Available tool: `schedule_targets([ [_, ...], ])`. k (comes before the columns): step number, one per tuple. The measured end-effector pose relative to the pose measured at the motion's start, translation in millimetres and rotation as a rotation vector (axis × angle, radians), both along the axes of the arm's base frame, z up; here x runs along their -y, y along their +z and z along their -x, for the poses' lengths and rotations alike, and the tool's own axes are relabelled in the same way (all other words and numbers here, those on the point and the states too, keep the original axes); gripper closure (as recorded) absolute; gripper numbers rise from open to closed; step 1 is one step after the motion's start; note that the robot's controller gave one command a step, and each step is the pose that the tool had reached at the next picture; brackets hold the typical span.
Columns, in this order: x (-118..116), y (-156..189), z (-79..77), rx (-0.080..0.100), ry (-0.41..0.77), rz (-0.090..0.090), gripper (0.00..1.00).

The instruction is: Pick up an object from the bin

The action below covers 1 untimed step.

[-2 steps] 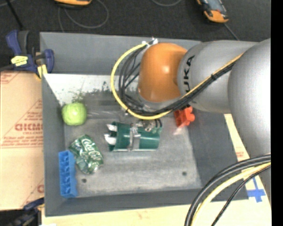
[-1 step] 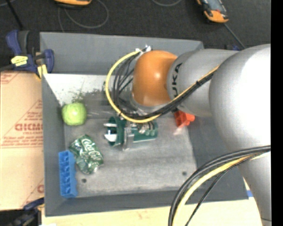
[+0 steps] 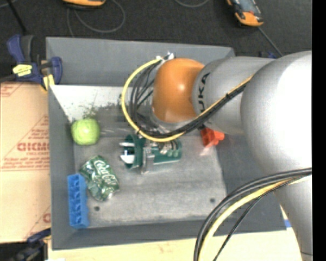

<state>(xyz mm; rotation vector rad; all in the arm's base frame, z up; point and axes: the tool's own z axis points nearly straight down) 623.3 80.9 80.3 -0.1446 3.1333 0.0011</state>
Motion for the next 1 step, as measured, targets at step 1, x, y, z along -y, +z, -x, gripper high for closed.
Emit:
schedule_targets([
  [1, 24.4, 180.6, 3.4, 0.004, 0.012, 0.002, 1.0],
])
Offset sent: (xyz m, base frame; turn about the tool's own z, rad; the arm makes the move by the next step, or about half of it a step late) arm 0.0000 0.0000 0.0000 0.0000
